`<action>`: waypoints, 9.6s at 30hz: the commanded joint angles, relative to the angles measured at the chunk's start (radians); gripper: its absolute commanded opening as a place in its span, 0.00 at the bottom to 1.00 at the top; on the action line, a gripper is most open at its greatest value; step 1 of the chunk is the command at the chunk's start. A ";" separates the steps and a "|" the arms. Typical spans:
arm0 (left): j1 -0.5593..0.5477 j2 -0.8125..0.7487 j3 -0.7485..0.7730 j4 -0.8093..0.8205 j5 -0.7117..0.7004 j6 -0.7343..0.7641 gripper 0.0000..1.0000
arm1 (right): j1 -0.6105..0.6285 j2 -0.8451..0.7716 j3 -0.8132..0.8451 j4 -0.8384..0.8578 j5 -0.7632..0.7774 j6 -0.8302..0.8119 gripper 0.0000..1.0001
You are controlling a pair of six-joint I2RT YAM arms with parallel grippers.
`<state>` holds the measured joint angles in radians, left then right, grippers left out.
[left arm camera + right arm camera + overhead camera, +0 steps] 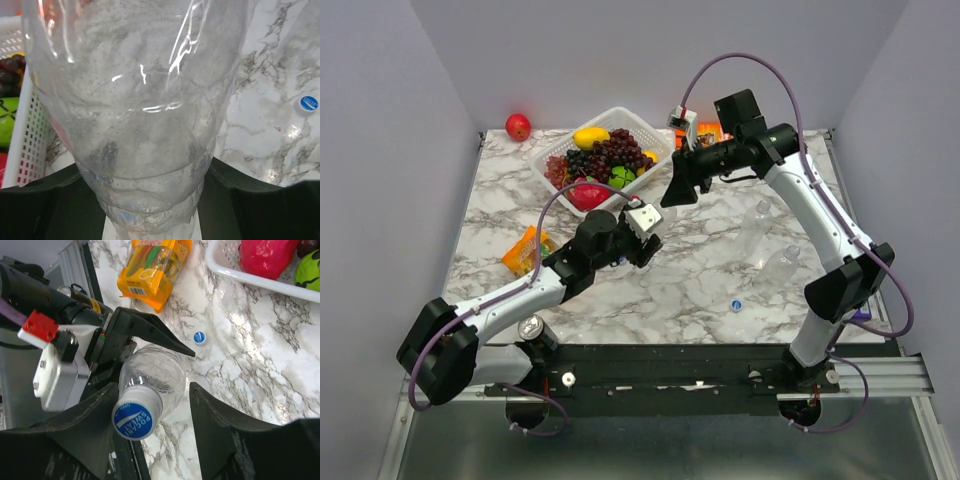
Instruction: Screw on the bottle caps
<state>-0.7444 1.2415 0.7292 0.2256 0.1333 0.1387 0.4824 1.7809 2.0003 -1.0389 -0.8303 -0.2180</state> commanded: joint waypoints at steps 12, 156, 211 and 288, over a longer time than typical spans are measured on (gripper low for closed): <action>0.033 0.018 0.056 0.005 0.172 -0.195 0.67 | -0.002 -0.118 -0.160 0.303 0.138 0.028 0.15; -0.015 0.107 0.087 0.009 0.370 0.013 0.99 | -0.073 -0.246 -0.097 -0.426 0.275 -0.419 0.21; 0.028 -0.005 -0.094 0.138 0.321 -0.103 0.21 | -0.011 -0.521 -0.467 -0.147 0.362 -0.626 0.70; -0.018 0.217 -0.249 0.613 0.460 0.105 0.00 | 0.262 -0.394 -0.313 -0.244 0.339 -0.653 0.31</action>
<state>-0.7551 1.4494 0.4858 0.7708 0.5579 0.2146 0.7223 1.3708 1.6508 -1.2549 -0.5350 -0.9043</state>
